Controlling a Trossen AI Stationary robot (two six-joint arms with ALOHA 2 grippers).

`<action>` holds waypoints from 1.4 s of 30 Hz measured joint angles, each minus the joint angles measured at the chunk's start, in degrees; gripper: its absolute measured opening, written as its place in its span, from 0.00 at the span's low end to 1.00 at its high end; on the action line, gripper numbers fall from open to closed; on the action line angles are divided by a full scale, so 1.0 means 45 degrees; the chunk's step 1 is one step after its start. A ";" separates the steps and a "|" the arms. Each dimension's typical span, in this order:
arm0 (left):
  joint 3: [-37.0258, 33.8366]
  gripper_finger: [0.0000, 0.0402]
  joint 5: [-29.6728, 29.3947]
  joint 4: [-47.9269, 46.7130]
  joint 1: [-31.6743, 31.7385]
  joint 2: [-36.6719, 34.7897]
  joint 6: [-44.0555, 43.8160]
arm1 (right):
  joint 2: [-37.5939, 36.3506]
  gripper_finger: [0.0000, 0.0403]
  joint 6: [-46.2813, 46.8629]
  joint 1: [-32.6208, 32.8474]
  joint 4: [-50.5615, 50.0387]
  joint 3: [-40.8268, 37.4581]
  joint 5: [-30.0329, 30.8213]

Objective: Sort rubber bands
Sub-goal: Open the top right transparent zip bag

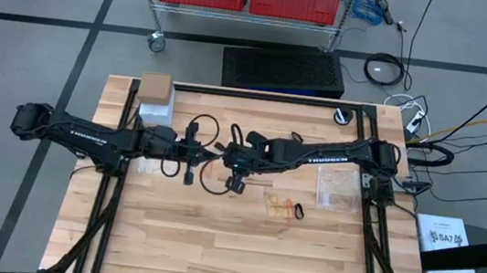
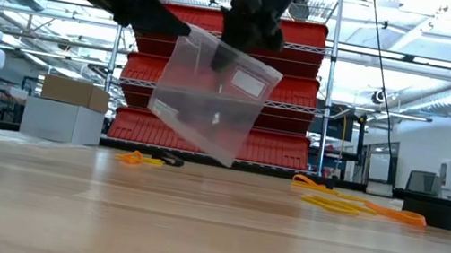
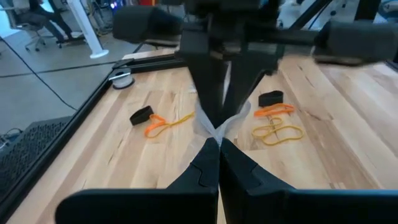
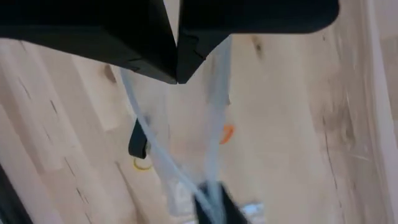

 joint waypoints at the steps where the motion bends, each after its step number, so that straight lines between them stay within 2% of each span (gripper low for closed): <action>1: 0.0000 0.00 0.0030 -0.0004 0.0000 0.0000 -0.0103 | 0.0040 0.01 -0.0022 -0.0003 0.0087 -0.0051 -0.0017; 5: 0.0000 0.00 0.0030 0.0008 0.0000 0.0000 -0.0203 | 0.0176 0.12 0.0018 -0.0003 0.0584 -0.0163 -0.0051; 11: 0.0000 0.00 0.0030 0.0034 0.0000 0.0000 -0.0205 | 0.0147 0.38 0.0612 -0.0027 0.1332 -0.0153 -0.0053; 14: 0.0000 0.00 0.0030 0.0042 0.0000 0.0000 -0.0215 | -0.0070 0.45 0.0592 -0.0032 0.0643 0.0056 -0.0097; 16: 0.0000 0.00 0.0030 0.0045 0.0000 0.0000 -0.0230 | -0.0356 0.43 0.0508 -0.0034 -0.0131 0.0216 -0.0103; 18: 0.0000 0.00 0.0053 0.0059 0.0000 0.0000 -0.0230 | -0.0620 0.36 0.0164 -0.0073 -0.0379 0.0231 -0.0078; 22: 0.0000 0.00 0.0270 0.0267 0.0000 0.0000 -0.0487 | -0.0655 0.11 -0.0522 -0.0291 -0.0495 0.0211 -0.0078; 24: 0.0000 0.00 0.0352 0.0521 0.0000 0.0000 -0.0559 | -0.0659 0.03 -0.0901 -0.0392 -0.0202 -0.0045 -0.0056; 28: 0.0000 0.00 0.0355 0.0835 -0.0083 0.0078 -0.0663 | -0.0625 0.01 -0.1088 -0.0542 0.0259 -0.0624 -0.0117; 36: 0.0000 0.00 0.0285 0.1298 -0.0087 0.0529 -0.0810 | -0.0630 0.00 -0.1739 -0.0518 0.3168 -0.1509 -0.0803; 42: 0.0150 0.00 0.0248 0.1448 -0.0087 0.0847 -0.0881 | -0.0630 0.01 -0.1147 -0.0528 0.3913 -0.1992 -0.0797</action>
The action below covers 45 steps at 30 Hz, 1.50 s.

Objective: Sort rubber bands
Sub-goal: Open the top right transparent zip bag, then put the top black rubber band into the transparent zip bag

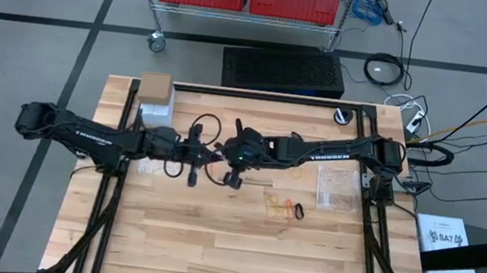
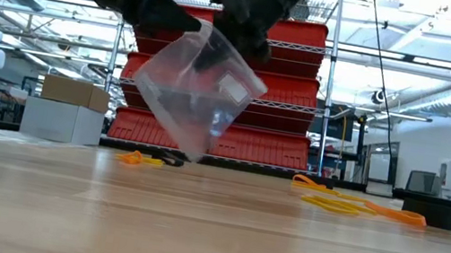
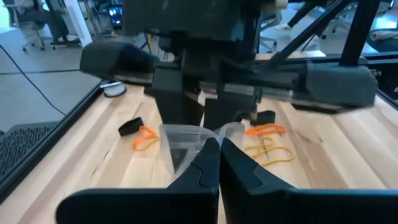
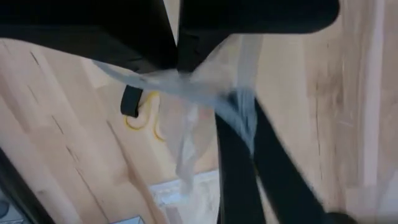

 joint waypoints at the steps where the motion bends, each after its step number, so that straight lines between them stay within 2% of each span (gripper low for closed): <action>1: 0.0028 0.00 -0.0005 0.0010 0.0000 0.0006 -0.0003 | 0.0000 0.03 0.0093 0.0000 0.0039 -0.0011 -0.0009; 4: 0.0088 0.00 -0.0010 0.0009 0.0000 0.0037 -0.0001 | 0.0000 0.11 0.0313 0.0000 0.0042 -0.0011 -0.0375; 11: 0.0088 0.00 -0.0297 -0.0102 0.0000 0.0037 0.0000 | 0.0000 0.38 0.0701 0.0155 0.0017 -0.0011 -0.1031; 15: 0.0088 0.00 -0.0313 -0.0160 0.0000 0.0037 0.0000 | -0.0075 0.46 0.0902 0.0243 -0.0170 -0.0011 -0.1328; 35: 0.0098 0.00 -0.0393 -0.0759 0.0157 0.0037 0.0083 | -0.2697 0.48 0.0968 0.0554 -0.1706 -0.0001 -0.1236; 37: 0.0098 0.00 -0.0393 -0.0743 0.0158 0.0037 0.0083 | -0.3058 0.48 0.0962 0.0554 -0.2010 0.0003 -0.0927; 42: 0.0098 0.00 -0.0367 -0.0744 0.0160 0.0037 0.0083 | -0.3677 0.48 0.1182 0.0305 -0.4305 0.0033 0.1046; 45: 0.0098 0.00 -0.0272 -0.0738 0.0155 0.0037 0.0083 | -0.3664 0.48 0.1898 -0.0465 -0.6679 -0.0132 0.1435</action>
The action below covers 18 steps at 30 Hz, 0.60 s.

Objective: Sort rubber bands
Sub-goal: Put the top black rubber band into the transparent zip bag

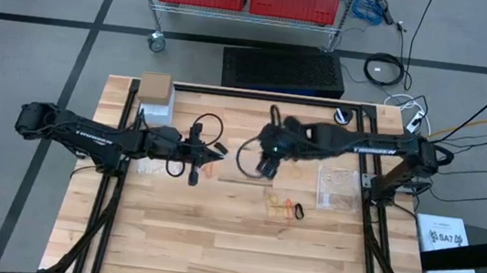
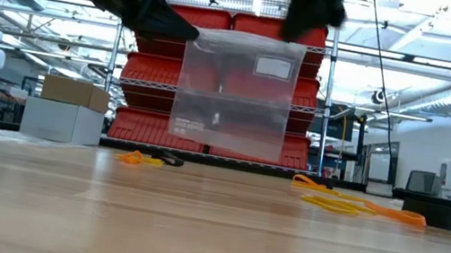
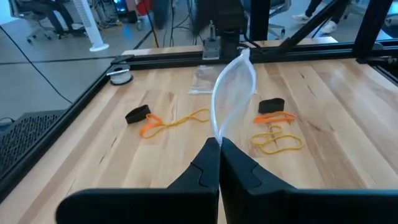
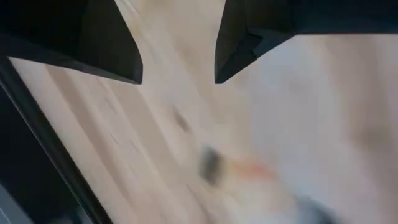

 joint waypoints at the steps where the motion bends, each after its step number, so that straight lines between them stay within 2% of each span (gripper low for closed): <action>1: 0.0000 0.00 0.0005 -0.0005 0.0005 0.0000 0.0000 | 0.0006 0.48 0.0061 -0.0298 -0.0327 -0.0250 0.0041; 8: -0.0003 0.00 0.0039 -0.0398 0.0005 0.0000 0.0019 | 0.0050 0.48 -0.0168 -0.2588 0.0248 -0.3490 -0.0813; 14: 0.0000 0.00 0.0044 -0.0379 0.0005 0.0000 0.0026 | 0.0050 0.48 -0.0102 -0.4218 0.2534 -0.6169 -0.1078; 18: 0.0000 0.00 0.0044 -0.0379 0.0005 0.0000 0.0029 | 0.0055 0.48 -0.0149 -0.4819 0.3878 -0.7145 -0.1342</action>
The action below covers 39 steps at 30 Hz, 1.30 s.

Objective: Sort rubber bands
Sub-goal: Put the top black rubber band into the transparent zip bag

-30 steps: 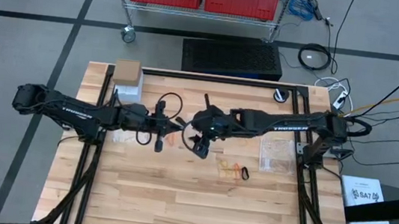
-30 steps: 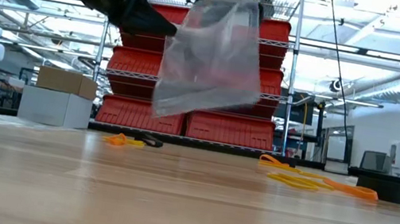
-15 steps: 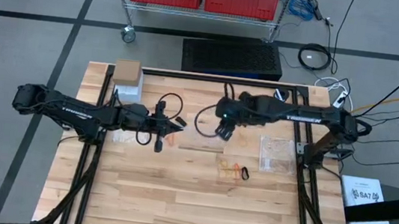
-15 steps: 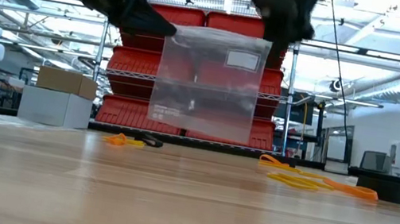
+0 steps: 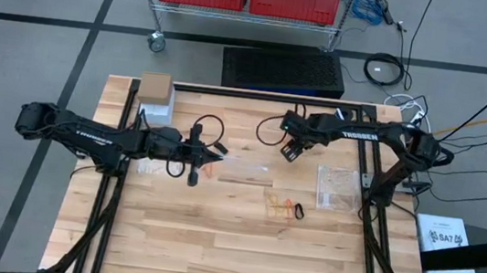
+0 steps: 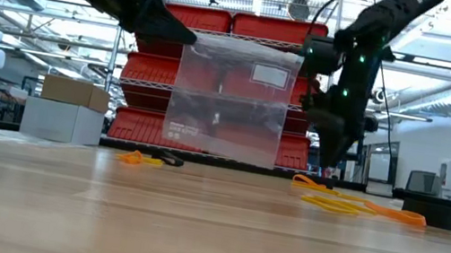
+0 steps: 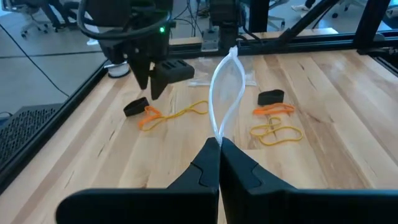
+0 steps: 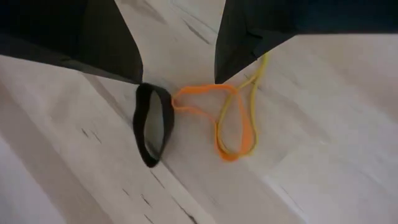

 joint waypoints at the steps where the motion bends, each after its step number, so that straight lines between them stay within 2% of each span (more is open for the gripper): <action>1: 0.0000 0.00 0.0000 0.0000 0.0000 0.0000 0.0000 | 0.0000 0.48 -0.0009 -0.0081 0.0186 -0.0155 0.0012; 11: -0.0001 0.00 0.0000 0.0000 0.0010 0.0000 0.0010 | 0.0000 0.48 -0.0379 -0.0758 0.1589 -0.1144 0.0190; 14: 0.0000 0.00 0.0000 0.0000 0.0010 0.0000 0.0010 | 0.0000 0.45 -0.0533 -0.1042 0.2106 -0.1515 -0.0020; 17: -0.0004 0.00 0.0000 0.0000 0.0010 0.0000 0.0010 | 0.0000 0.34 -0.0605 -0.1208 0.2582 -0.1760 -0.0422; 22: -0.0001 0.00 0.0000 0.0005 0.0010 0.0000 0.0015 | 0.0000 0.06 -0.0766 -0.1224 0.2630 -0.1724 -0.0352; 23: -0.0005 0.00 0.0000 0.0000 0.0010 0.0000 0.0015 | 0.0000 0.03 -0.0787 -0.1190 0.2536 -0.1637 -0.0350; 29: -0.0005 0.00 0.0000 0.0000 0.0010 0.0000 0.0013 | 0.0000 0.02 -0.0695 -0.0602 0.0740 -0.0161 -0.0339; 35: -0.0005 0.00 0.0000 -0.0005 0.0010 0.0000 0.0015 | -0.0569 0.01 -0.0735 0.0762 -0.1562 0.2533 0.0391; 39: -0.0005 0.00 0.0000 -0.0024 0.0010 0.0000 0.0010 | -0.1263 0.00 -0.0884 0.1938 -0.1796 0.4327 0.1010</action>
